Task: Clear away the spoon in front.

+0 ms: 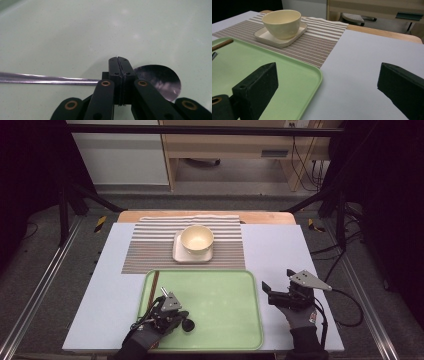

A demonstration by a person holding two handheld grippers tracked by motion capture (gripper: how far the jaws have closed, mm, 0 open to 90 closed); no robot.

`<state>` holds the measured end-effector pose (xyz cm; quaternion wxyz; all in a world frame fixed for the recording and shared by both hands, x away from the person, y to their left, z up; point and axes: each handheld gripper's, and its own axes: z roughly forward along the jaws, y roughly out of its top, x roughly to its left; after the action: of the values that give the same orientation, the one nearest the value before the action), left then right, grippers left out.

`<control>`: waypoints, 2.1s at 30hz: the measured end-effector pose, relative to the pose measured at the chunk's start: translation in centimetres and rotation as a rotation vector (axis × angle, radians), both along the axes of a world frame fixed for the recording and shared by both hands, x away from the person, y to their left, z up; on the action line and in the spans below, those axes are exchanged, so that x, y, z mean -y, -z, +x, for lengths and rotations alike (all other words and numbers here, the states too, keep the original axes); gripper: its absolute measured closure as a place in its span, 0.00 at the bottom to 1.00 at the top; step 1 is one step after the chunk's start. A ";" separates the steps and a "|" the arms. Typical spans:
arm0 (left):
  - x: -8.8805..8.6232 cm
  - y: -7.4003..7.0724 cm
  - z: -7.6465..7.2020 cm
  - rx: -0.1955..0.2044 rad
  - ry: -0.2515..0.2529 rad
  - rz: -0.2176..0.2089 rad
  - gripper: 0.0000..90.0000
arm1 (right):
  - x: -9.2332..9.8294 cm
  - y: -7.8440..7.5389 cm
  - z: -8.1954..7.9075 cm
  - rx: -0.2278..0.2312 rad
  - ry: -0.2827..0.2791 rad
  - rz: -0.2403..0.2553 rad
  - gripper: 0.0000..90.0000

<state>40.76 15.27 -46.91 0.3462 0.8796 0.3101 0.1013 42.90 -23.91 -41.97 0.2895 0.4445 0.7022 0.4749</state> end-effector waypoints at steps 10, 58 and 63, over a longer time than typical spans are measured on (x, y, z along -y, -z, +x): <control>-2.4 -0.2 -0.8 -0.002 -0.032 0.022 0.99 | 0.0 0.0 0.0 -0.001 -0.001 0.002 0.04; -6.5 -1.6 0.8 0.129 -0.232 -0.079 0.76 | -0.2 0.0 0.0 -0.005 -0.001 -0.003 0.04; -6.5 -2.9 0.8 0.158 -0.248 -0.127 0.56 | -0.2 0.0 0.0 -0.005 0.001 0.000 0.04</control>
<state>41.57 21.72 -44.05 0.4093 0.8003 0.3938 0.1922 42.93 -23.76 -41.98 0.2881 0.4459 0.7028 0.4736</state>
